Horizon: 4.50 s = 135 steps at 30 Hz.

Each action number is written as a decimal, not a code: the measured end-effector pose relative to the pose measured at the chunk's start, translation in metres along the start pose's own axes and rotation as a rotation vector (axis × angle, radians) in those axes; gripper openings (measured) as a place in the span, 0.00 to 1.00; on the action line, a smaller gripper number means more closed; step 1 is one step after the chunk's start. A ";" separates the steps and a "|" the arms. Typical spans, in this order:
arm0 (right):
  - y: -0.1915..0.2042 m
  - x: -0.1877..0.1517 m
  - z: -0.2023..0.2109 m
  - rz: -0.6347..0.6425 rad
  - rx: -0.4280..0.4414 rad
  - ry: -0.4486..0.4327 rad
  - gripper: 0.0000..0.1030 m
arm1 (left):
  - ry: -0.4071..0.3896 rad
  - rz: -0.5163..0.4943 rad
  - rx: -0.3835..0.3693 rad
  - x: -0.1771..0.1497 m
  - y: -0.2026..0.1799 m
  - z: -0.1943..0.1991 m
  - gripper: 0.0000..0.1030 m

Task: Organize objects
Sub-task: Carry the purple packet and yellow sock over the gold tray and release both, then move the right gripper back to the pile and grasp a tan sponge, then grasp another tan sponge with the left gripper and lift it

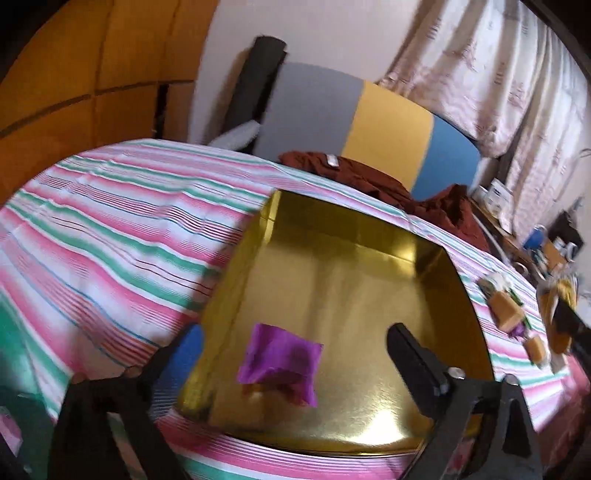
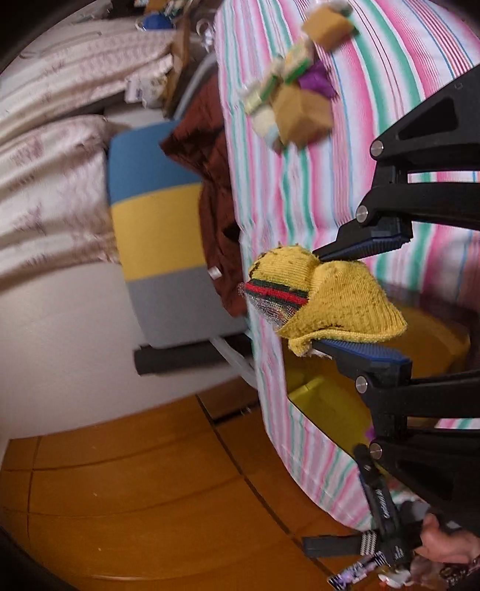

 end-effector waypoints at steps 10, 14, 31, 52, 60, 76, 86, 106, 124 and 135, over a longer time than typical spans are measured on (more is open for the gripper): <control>0.064 -0.031 -0.051 0.113 0.100 0.190 0.39 | -0.089 0.084 0.117 0.005 0.020 0.020 1.00; 0.087 -0.044 -0.074 0.126 0.129 0.264 0.39 | -0.129 0.126 0.127 0.008 0.029 0.031 1.00; 0.120 -0.065 -0.114 0.056 0.226 0.425 0.57 | -0.154 0.224 0.150 0.007 0.047 0.037 1.00; 0.042 -0.013 -0.045 0.013 0.076 0.206 0.61 | -0.057 0.148 -0.044 -0.003 0.005 0.018 1.00; -0.024 -0.012 -0.025 -0.028 -0.071 0.184 0.61 | -0.036 0.029 -0.177 -0.009 -0.043 0.025 1.00; -0.163 -0.066 0.004 -0.216 -0.324 0.259 0.61 | 0.091 -0.233 -0.384 -0.057 -0.142 0.027 1.00; -0.222 -0.056 0.037 -0.236 -0.429 0.178 0.61 | 0.116 -0.327 -0.438 -0.076 -0.177 0.037 1.00; -0.319 -0.006 0.005 -0.055 -0.614 0.241 0.72 | 0.259 -0.370 -0.522 -0.112 -0.224 0.036 1.00; -0.318 -0.029 0.011 -0.171 -0.570 0.096 0.57 | 0.316 -0.367 -0.495 -0.095 -0.267 0.005 1.00; -0.312 -0.034 0.008 -0.145 -0.581 0.090 0.57 | 0.349 -0.302 -0.404 -0.052 -0.344 -0.078 1.00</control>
Point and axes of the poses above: each gripper's, at about its wrist camera, not at the fingertips, and z roughly against the way its jaws point, y to its left, x to its top, the point moved 2 cm from there along -z, roughly the way its jaws point
